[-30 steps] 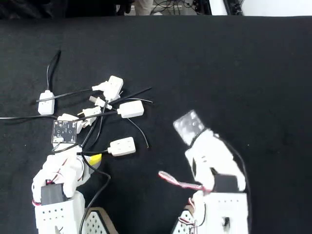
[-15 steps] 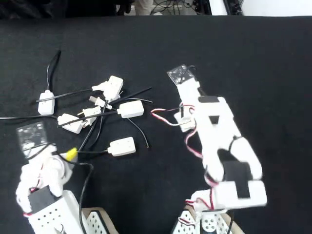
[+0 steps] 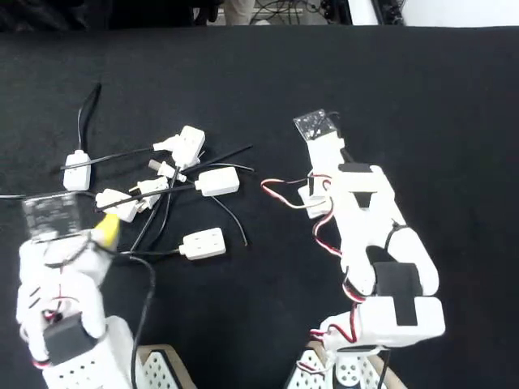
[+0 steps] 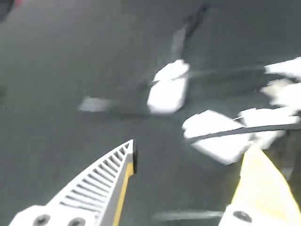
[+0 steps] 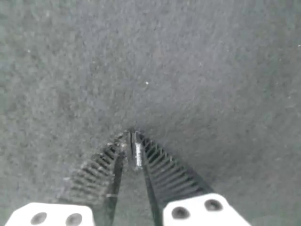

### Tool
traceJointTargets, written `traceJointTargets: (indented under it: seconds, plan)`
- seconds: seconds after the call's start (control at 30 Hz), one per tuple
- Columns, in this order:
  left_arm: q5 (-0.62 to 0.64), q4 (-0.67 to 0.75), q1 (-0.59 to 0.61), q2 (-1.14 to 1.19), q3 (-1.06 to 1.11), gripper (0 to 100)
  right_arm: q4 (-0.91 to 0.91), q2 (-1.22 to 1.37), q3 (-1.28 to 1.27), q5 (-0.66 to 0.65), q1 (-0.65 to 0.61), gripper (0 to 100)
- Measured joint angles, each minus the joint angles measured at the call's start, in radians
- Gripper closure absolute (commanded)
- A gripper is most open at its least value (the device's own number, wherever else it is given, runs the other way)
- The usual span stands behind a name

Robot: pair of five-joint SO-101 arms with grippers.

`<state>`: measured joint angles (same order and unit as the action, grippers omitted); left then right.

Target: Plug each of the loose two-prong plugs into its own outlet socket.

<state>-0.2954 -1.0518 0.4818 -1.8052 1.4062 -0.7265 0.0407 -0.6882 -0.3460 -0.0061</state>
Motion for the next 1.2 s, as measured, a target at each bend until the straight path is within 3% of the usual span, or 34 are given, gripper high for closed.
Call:
traceJointTargets:
  seconds: [0.13,0.3,0.57,0.73,1.2]
  plan:
    - [-0.014,0.014,-0.244,0.080,-0.055,65,0.000,0.000,0.000,0.000,0.000,98.6]
    - [-0.092,0.015,-0.408,0.379,-0.183,65,0.000,0.000,0.000,0.000,0.000,98.6]
    - [-0.173,-0.103,-0.431,1.129,-0.577,65,0.000,0.000,0.000,0.000,0.000,98.6]
    - [-0.176,-0.175,-0.431,1.448,-0.735,65,0.000,0.000,0.000,0.000,0.000,98.6]
    - [-0.222,-0.203,-0.434,1.468,-0.825,65,0.000,0.000,-0.002,0.000,0.000,98.6]
